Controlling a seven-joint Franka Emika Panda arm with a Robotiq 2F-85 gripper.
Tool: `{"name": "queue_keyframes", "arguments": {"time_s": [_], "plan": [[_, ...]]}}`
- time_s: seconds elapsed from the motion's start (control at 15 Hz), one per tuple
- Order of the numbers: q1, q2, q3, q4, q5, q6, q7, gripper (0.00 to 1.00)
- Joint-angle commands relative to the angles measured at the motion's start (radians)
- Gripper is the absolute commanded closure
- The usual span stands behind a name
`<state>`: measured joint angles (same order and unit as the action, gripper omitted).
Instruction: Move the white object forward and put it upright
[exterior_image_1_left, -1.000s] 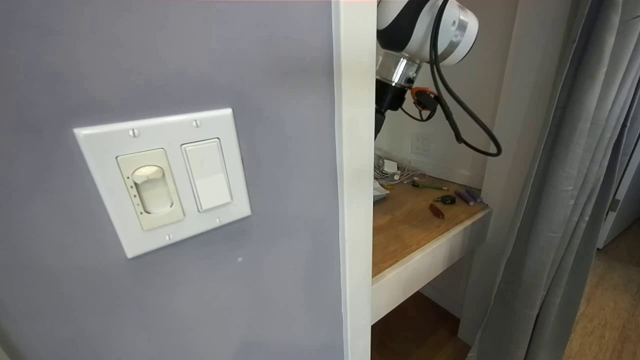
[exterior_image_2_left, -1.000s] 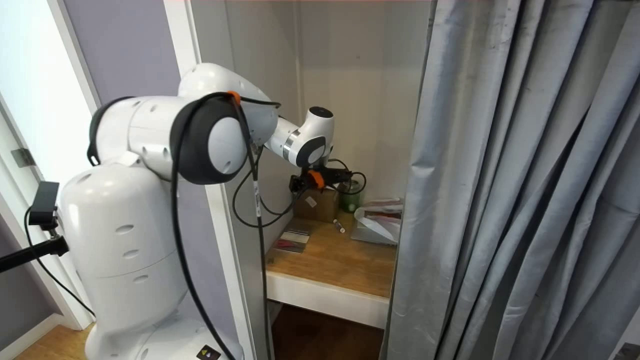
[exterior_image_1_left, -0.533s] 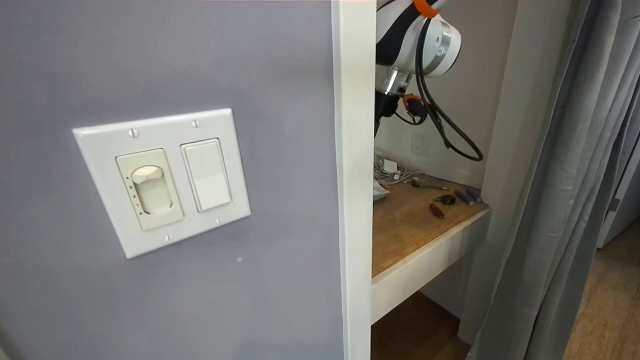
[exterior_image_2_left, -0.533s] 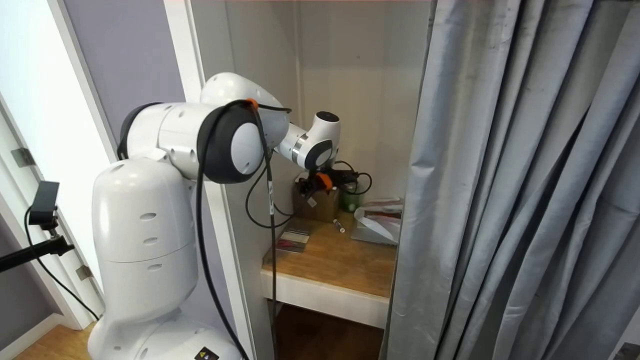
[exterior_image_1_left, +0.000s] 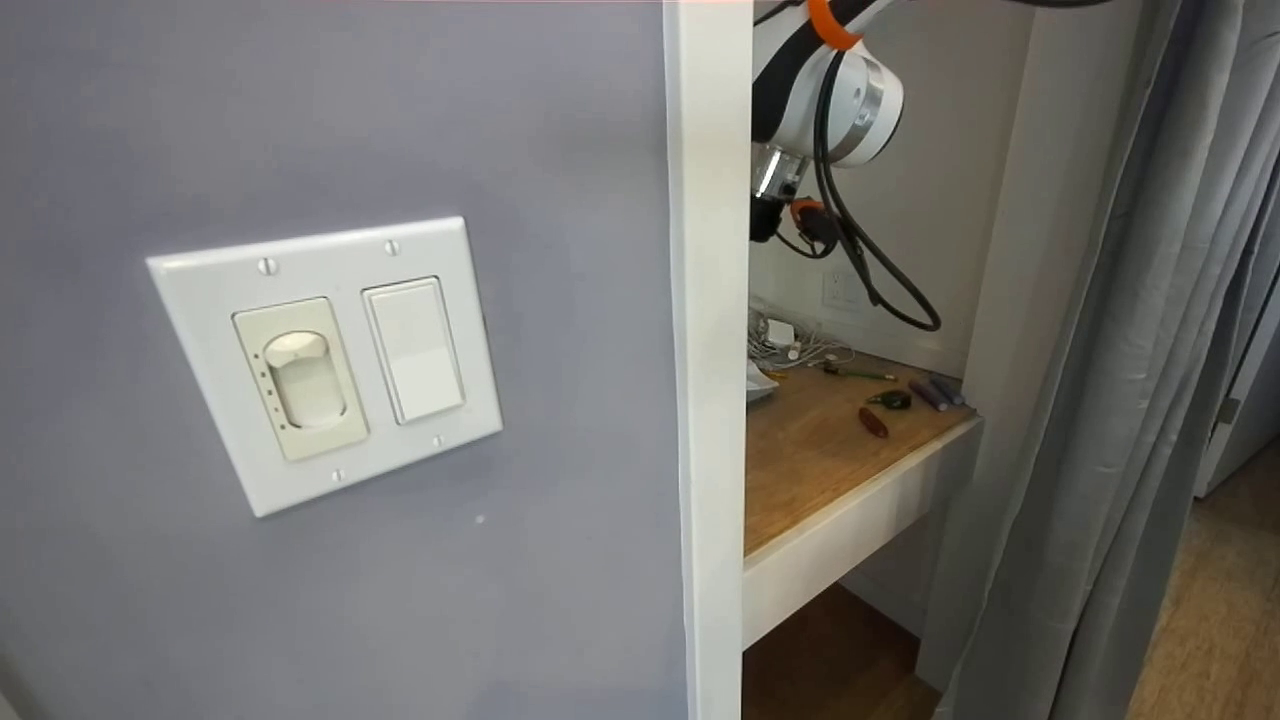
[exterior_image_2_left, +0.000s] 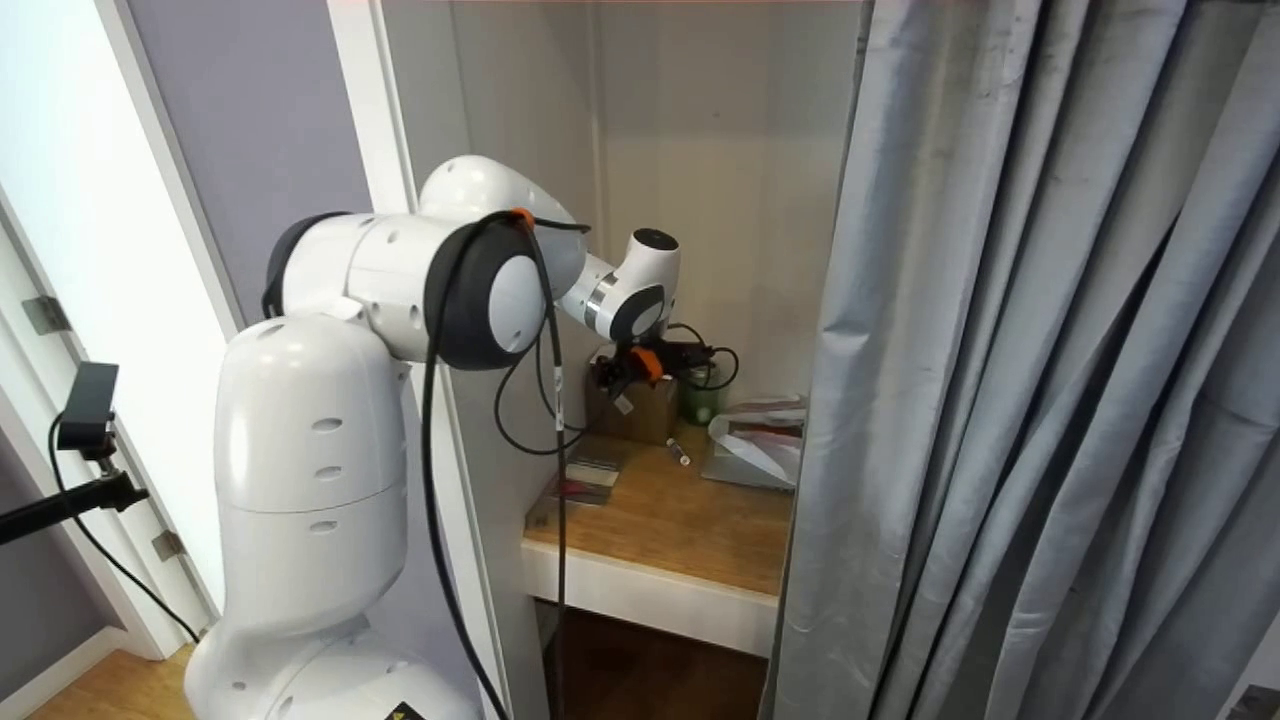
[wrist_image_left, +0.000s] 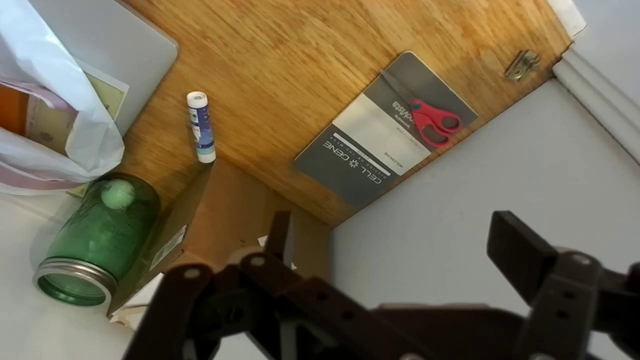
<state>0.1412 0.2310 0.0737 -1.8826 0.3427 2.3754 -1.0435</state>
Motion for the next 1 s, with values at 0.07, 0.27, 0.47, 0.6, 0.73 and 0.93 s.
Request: {"name": "queue_keyframes", "arguments": {"time_s": [0.07, 0.27, 0.47, 0.6, 0.73, 0.93], "plan": [[-0.048, 0.224, 0.087, 0.23, 0.0, -0.002, -0.007, 0.0], [-0.051, 0.359, 0.091, 0.359, -0.065, 0.011, 0.025, 0.0], [-0.069, 0.478, 0.099, 0.472, -0.094, 0.033, 0.04, 0.0], [-0.086, 0.556, 0.117, 0.543, -0.098, 0.066, 0.026, 0.0], [-0.094, 0.629, 0.133, 0.613, -0.109, 0.094, 0.029, 0.0], [-0.1, 0.725, 0.149, 0.7, -0.125, 0.133, 0.031, 0.0]]}}
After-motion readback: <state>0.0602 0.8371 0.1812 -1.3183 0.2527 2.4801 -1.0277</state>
